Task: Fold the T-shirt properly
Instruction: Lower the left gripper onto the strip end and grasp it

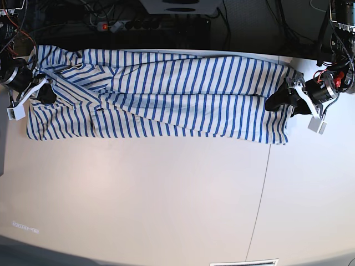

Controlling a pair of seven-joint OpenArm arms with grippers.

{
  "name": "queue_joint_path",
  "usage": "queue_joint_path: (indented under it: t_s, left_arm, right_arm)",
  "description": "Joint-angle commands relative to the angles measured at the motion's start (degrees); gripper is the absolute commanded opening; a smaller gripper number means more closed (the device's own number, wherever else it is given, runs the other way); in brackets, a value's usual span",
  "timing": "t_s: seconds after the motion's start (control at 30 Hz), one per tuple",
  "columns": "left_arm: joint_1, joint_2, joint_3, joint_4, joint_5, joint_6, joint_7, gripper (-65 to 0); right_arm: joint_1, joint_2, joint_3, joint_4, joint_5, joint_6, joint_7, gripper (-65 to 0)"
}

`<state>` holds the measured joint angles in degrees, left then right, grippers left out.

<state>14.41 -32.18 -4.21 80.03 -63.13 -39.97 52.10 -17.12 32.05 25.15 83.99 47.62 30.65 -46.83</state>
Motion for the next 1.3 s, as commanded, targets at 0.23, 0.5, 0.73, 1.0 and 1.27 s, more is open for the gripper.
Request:
queue_joint_path:
  t_s: [0.23,0.5,0.73,1.0,1.27]
  left_arm:
    - [0.63,-0.22,0.5,-0.33,4.28,-0.03,4.35,-18.2]
    - [0.63,-0.24,0.5,-0.33,4.26,-0.03,2.05,-54.4]
    - [0.63,-0.24,0.48,-0.33,6.6,-0.03,-1.84,-65.0]
    - [0.63,-0.26,0.44,-0.33,7.69,-0.03,-2.99,-65.0]
    - [0.63,-1.42,-2.32,-0.22,7.69,-0.03,-3.43,-65.0]
  right_arm:
    - [0.42,1.25,0.48,0.74,1.07,3.89,0.5,-65.0]
    - [0.42,1.25,0.48,0.74,1.07,3.87,0.5,-65.0]
    - [0.42,1.25,0.48,0.74,1.07,3.89,0.48,-65.0]
    - [0.42,1.25,0.48,0.74,1.29,3.87,0.5,-65.0]
    - [0.42,1.27,0.48,0.74,1.27,3.89,0.5,-65.0]
